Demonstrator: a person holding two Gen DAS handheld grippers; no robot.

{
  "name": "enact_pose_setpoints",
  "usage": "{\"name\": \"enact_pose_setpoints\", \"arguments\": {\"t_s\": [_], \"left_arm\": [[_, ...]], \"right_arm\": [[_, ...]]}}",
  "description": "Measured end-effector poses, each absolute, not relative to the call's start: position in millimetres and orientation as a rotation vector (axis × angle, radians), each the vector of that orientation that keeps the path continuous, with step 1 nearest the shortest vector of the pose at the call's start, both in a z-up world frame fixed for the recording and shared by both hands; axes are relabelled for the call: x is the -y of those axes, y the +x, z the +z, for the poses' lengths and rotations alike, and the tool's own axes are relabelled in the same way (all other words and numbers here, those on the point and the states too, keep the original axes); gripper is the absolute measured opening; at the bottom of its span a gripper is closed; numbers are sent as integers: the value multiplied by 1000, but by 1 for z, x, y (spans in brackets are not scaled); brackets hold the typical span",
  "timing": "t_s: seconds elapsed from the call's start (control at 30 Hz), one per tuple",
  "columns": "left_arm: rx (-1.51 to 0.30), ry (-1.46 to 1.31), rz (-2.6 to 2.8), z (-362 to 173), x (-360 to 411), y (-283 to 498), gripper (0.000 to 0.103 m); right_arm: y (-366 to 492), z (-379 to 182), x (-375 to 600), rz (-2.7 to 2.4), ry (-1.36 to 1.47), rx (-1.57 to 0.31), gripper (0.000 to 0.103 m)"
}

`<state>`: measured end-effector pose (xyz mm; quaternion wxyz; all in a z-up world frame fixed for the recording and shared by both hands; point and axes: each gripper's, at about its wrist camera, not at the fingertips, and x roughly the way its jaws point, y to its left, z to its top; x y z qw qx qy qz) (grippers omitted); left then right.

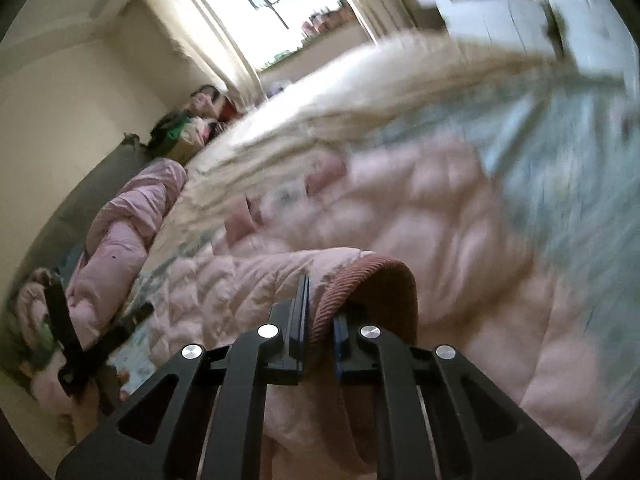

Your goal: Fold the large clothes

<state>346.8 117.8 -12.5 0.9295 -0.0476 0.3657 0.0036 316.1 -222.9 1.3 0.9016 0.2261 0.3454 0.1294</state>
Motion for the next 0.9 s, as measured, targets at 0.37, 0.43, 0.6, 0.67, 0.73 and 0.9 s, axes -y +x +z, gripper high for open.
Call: {"name": "enact_pose_setpoints", "arguments": {"t_s": [0.37, 0.43, 0.6, 0.67, 0.73, 0.9], "left_arm": [[-736, -119, -52, -28, -117, 362, 94], [-741, -128, -82, -32, -115, 366, 94], [-770, -110, -120, -48, -102, 374, 94], [-796, -89, -129, -57, -98, 379, 94], [-816, -69, -135, -64, -96, 382, 94], [-826, -103, -161, -76, -104, 385, 94]], "right_arm": [[383, 10, 204, 137, 186, -711, 8], [392, -3, 203, 114, 175, -741, 8], [405, -24, 200, 70, 158, -778, 8], [408, -28, 199, 55, 147, -788, 12], [407, -31, 200, 40, 148, -802, 14], [391, -25, 208, 27, 187, -821, 47]]}}
